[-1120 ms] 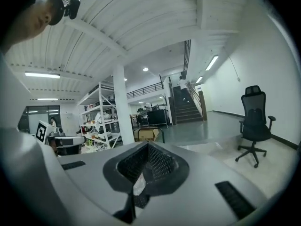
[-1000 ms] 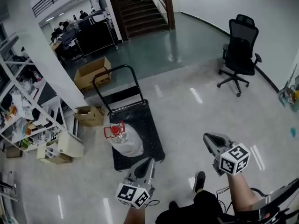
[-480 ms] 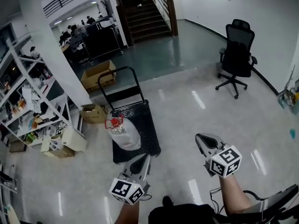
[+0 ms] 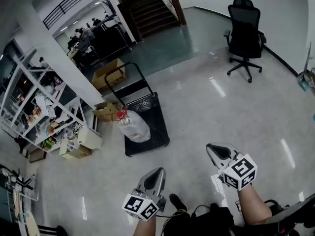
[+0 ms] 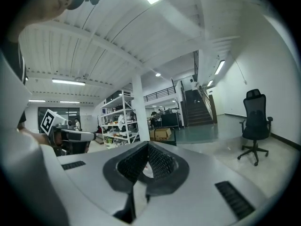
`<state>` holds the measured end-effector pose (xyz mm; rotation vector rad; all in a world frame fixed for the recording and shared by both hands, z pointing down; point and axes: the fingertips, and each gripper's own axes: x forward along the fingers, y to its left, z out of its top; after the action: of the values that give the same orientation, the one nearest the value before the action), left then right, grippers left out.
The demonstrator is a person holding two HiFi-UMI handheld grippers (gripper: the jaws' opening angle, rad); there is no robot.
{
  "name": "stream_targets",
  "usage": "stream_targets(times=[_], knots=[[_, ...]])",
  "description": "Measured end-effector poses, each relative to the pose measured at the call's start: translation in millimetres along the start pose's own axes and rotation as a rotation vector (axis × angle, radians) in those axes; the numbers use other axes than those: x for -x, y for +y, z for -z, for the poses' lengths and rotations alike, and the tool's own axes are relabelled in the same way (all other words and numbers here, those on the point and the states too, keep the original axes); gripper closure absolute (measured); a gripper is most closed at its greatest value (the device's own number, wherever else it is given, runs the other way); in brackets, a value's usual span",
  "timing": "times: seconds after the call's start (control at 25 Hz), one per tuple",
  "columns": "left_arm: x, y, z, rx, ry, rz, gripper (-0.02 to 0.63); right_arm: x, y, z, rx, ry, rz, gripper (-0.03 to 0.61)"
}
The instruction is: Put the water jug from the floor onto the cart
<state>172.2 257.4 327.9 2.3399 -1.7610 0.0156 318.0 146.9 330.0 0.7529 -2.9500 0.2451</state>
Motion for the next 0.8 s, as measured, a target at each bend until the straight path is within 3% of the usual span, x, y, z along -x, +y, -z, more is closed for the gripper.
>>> stream_targets(times=[0.24,0.48,0.64,0.8], knots=[[36.4,-71.0,-12.0,-0.048,0.004,0.043,0.617,59.9,31.8,-9.2,0.011,-0.041,-0.047,0.577],[79.7,-121.8,3.7,-0.078,0.003,0.109,0.617,106.5,78.2,2.0,0.008,-0.047,-0.036,0.577],[132.1,-135.5,19.3,-0.042,-0.021,0.141,0.617,122.4,127.8,10.1,0.04,-0.023,-0.013,0.577],[209.6,-123.7,40.5,-0.02,-0.043,0.123,0.617,136.8,190.2,23.7,0.015,-0.021,0.029,0.577]])
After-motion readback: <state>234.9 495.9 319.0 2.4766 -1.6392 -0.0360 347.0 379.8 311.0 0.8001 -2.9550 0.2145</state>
